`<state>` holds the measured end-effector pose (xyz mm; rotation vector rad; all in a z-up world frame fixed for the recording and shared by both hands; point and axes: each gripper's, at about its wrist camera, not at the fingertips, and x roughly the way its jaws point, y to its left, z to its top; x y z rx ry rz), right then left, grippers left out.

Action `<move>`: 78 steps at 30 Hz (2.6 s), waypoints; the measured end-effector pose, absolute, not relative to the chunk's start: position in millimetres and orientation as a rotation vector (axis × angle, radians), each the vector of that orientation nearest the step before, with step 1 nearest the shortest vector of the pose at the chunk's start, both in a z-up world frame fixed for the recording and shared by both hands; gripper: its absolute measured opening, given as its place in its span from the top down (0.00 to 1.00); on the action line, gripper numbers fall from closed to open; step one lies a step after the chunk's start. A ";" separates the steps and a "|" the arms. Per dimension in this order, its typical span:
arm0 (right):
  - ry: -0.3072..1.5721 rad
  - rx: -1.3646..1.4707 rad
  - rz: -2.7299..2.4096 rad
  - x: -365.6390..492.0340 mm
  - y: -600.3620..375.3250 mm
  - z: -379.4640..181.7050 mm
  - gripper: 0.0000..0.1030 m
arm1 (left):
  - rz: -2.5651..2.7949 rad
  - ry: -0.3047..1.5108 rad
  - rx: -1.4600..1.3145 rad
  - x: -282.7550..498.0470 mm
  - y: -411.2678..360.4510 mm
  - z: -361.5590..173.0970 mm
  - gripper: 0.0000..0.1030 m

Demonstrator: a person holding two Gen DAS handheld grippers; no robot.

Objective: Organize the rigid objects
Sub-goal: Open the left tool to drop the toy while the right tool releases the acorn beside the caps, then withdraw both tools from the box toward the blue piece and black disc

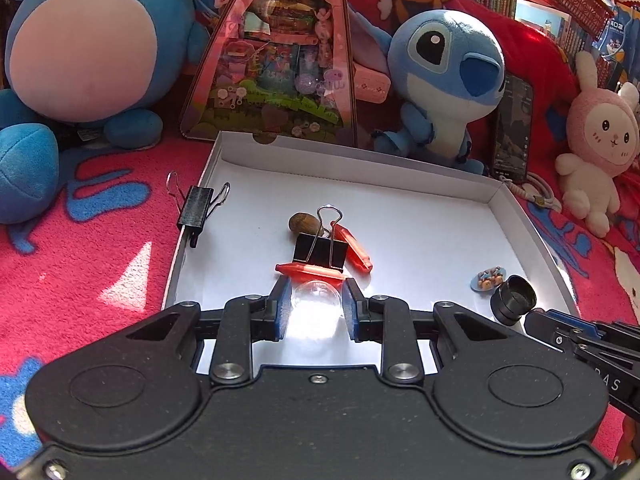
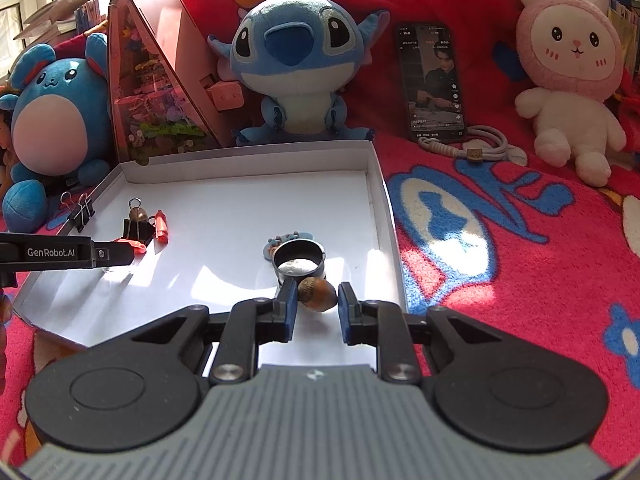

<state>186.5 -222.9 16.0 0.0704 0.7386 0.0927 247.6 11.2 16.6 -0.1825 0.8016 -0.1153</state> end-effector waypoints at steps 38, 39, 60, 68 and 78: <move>0.629 0.055 0.194 129.4 -220.0 38.3 0.18 | -0.226 0.664 -0.061 135.2 7.9 64.9 0.16; 0.625 0.046 0.195 126.8 -218.8 38.9 0.17 | -0.232 0.662 -0.062 131.0 7.7 65.5 0.16; 0.633 0.003 0.229 88.5 -211.2 39.6 0.11 | -0.262 0.643 -0.034 74.6 13.9 60.4 0.16; 0.627 -0.027 0.267 56.9 -206.8 30.8 0.07 | -0.274 0.674 -0.024 50.1 15.8 48.0 0.16; 0.629 -0.024 0.333 25.6 -200.8 16.7 0.03 | -0.344 0.766 -0.047 27.4 15.1 27.9 0.33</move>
